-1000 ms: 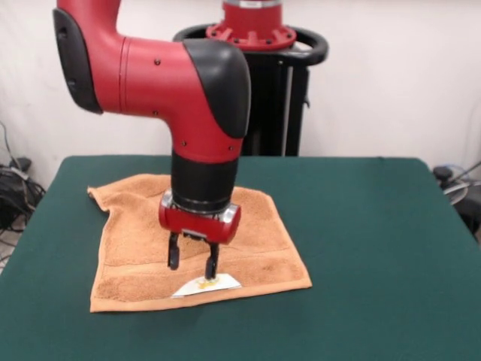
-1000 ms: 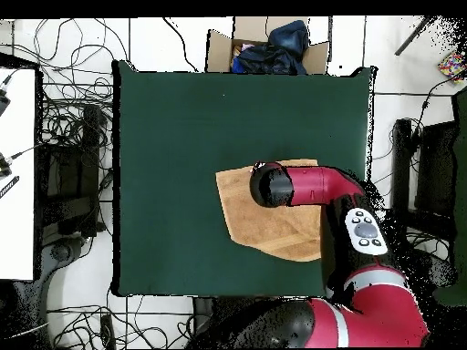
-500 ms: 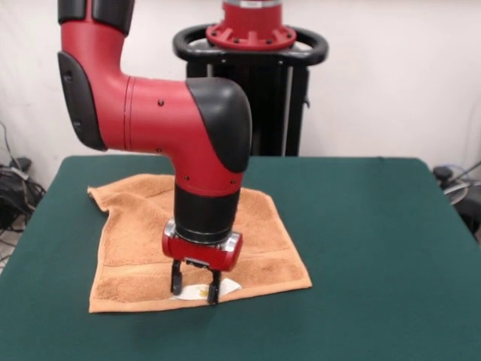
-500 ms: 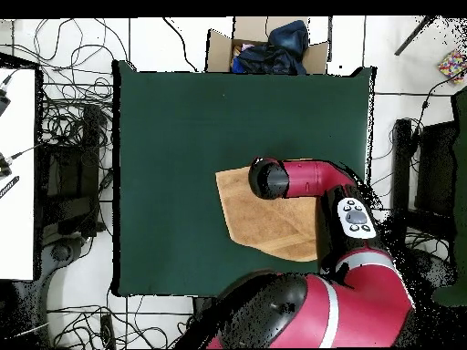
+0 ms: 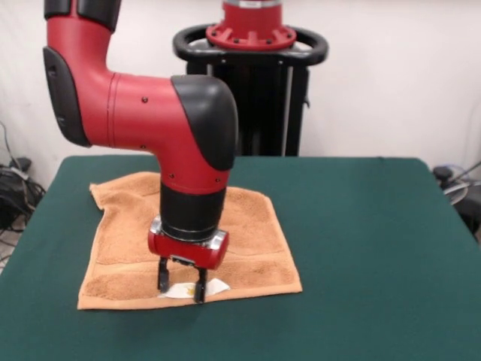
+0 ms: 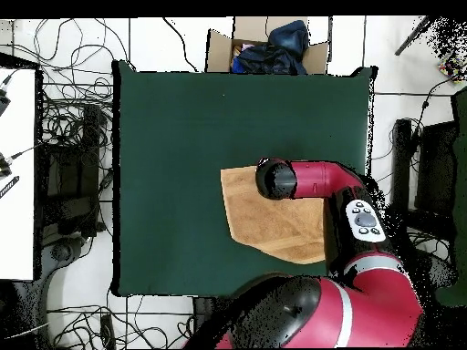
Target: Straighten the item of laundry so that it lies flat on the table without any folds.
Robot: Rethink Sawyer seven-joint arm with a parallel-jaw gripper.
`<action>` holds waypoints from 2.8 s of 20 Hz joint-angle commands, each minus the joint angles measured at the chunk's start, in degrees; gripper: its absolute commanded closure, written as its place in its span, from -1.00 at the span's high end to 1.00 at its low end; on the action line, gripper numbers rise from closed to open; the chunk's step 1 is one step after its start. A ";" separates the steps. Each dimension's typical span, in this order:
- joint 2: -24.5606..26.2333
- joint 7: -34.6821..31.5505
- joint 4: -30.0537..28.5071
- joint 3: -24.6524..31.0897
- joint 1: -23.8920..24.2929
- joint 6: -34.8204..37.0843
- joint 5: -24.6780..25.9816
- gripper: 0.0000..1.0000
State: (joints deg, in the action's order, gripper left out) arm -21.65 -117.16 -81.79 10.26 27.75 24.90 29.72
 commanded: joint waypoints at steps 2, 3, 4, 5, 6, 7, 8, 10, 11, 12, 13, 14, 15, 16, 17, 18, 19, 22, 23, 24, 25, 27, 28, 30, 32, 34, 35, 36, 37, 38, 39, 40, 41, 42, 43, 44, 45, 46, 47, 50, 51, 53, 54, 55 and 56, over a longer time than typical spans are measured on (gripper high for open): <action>0.27 10.26 0.31 1.48 2.31 7.27 3.65 1.00; 0.21 10.01 -0.24 1.84 2.68 6.86 3.44 1.00; 0.12 10.07 -0.44 2.16 2.83 6.69 3.40 1.00; -0.08 9.92 -0.83 2.45 2.98 6.65 3.19 1.00; -0.27 10.00 -1.04 2.77 3.09 6.66 3.07 1.00; 0.11 10.31 -0.44 3.17 3.34 7.16 2.80 1.00; 0.05 10.61 -0.56 3.59 3.64 7.16 2.71 1.00; 0.00 10.91 -0.29 3.97 3.90 7.54 2.53 1.00; -0.06 10.85 -0.48 3.97 4.05 7.39 2.57 1.00; -0.45 10.66 -1.13 4.00 4.18 6.86 2.68 1.00; -0.70 10.70 -1.57 4.31 4.47 6.78 2.50 1.00; -1.35 10.68 -2.02 4.41 4.46 6.95 2.37 1.00; -2.00 10.67 -2.22 4.39 4.28 7.35 2.25 1.00; -2.33 10.58 -2.46 4.26 4.18 7.23 2.40 1.00; -2.17 10.46 -2.68 4.20 4.34 6.54 2.73 1.00; -1.77 9.87 -2.83 3.79 4.40 4.98 3.46 1.00; -1.65 9.11 -3.00 3.09 4.21 3.44 4.31 1.00; -0.06 7.44 -1.09 0.85 2.83 2.03 6.53 1.00; 0.76 7.27 -0.11 0.54 2.45 2.56 6.93 1.00; 1.08 7.09 -0.09 0.23 2.19 2.83 7.45 1.00; 1.34 7.12 0.46 -0.12 1.69 3.47 8.09 1.00; 2.75 7.21 1.39 -0.23 1.38 4.60 8.94 1.00; 3.63 7.50 1.84 -0.22 1.34 4.89 9.52 1.00; 5.76 8.21 2.87 0.16 1.58 5.08 10.59 1.00; 6.18 7.70 1.73 0.17 2.03 4.49 10.89 1.00; 5.93 6.14 0.04 0.00 2.53 3.08 10.71 1.00; 5.47 4.82 -1.07 -0.18 2.80 1.97 10.38 1.00; 5.05 4.54 -1.71 -0.22 3.01 2.00 10.11 1.00; 4.41 5.26 -2.38 0.36 3.63 1.84 10.01 1.00; 3.75 6.41 -2.98 1.17 4.42 2.76 9.47 1.00; 2.90 7.32 -3.64 1.75 4.96 3.23 9.22 1.00; 2.02 7.94 -4.28 2.20 5.34 3.58 9.00 1.00; 1.41 8.16 -4.64 2.46 5.60 3.76 8.84 1.00; 0.79 8.38 -5.01 2.72 5.85 3.95 8.69 1.00; 0.39 8.22 -5.23 2.75 5.91 3.87 8.66 1.00; 0.22 8.33 -5.50 3.00 6.19 3.84 8.57 1.00; 0.05 8.44 -5.76 3.25 6.48 3.82 8.49 1.00; 0.02 8.69 -6.04 3.67 6.92 3.91 8.29 1.00; 0.03 8.90 -6.16 4.06 7.28 3.96 8.14 1.00; -0.32 9.30 -6.72 4.52 7.87 4.32 7.96 1.00; -0.36 9.20 -6.94 4.51 7.98 4.11 8.08 1.00; -0.48 8.97 -7.32 4.47 8.11 3.82 8.30 1.00; -0.48 8.88 -7.46 4.49 8.24 3.86 8.30 1.00; -0.24 8.98 -7.06 4.66 8.37 3.95 8.28 1.00; -0.42 9.00 -7.30 4.81 8.58 4.15 8.12 1.00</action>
State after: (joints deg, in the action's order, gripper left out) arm -23.76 -117.16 -84.79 10.91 35.58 24.88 36.01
